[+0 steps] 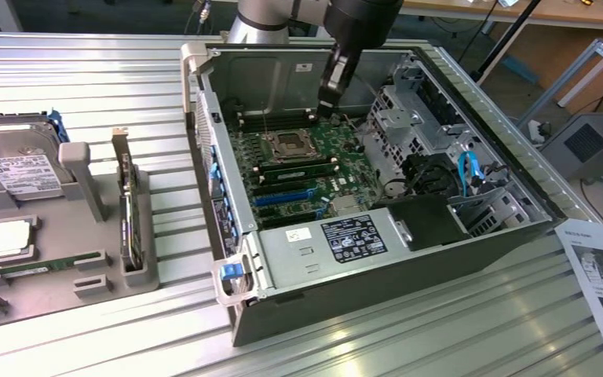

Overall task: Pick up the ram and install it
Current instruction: 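Press down the ram until it locks into place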

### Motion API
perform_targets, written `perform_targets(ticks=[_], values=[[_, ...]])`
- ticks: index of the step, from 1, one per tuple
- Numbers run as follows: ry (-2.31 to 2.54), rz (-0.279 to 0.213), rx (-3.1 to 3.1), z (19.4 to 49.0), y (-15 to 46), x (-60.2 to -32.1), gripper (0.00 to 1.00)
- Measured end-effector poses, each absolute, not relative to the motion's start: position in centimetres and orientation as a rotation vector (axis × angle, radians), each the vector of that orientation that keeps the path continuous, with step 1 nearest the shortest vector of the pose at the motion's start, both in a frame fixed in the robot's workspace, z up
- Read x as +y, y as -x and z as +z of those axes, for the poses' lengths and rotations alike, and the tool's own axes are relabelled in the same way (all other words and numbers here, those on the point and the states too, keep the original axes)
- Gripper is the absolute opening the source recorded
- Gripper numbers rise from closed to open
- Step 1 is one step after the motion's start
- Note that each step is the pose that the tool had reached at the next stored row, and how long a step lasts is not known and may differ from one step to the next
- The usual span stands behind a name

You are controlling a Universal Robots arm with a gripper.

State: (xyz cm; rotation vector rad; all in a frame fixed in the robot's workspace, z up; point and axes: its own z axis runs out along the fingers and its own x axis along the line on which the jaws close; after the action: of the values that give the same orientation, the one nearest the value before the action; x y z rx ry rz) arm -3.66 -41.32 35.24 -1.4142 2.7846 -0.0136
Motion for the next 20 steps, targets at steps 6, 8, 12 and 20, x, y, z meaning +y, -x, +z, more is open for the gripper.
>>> perform_targets(ticks=[6,8,12,20], values=[[1.296,-0.015,2.842,35.25,3.66,-41.32,0.11],[1.266,-0.015,2.855,35.24,3.66,-41.32,0.11],[1.159,-0.016,2.901,35.24,3.67,-41.32,0.11],[0.907,-0.018,2.99,35.24,3.66,-41.32,0.11]])
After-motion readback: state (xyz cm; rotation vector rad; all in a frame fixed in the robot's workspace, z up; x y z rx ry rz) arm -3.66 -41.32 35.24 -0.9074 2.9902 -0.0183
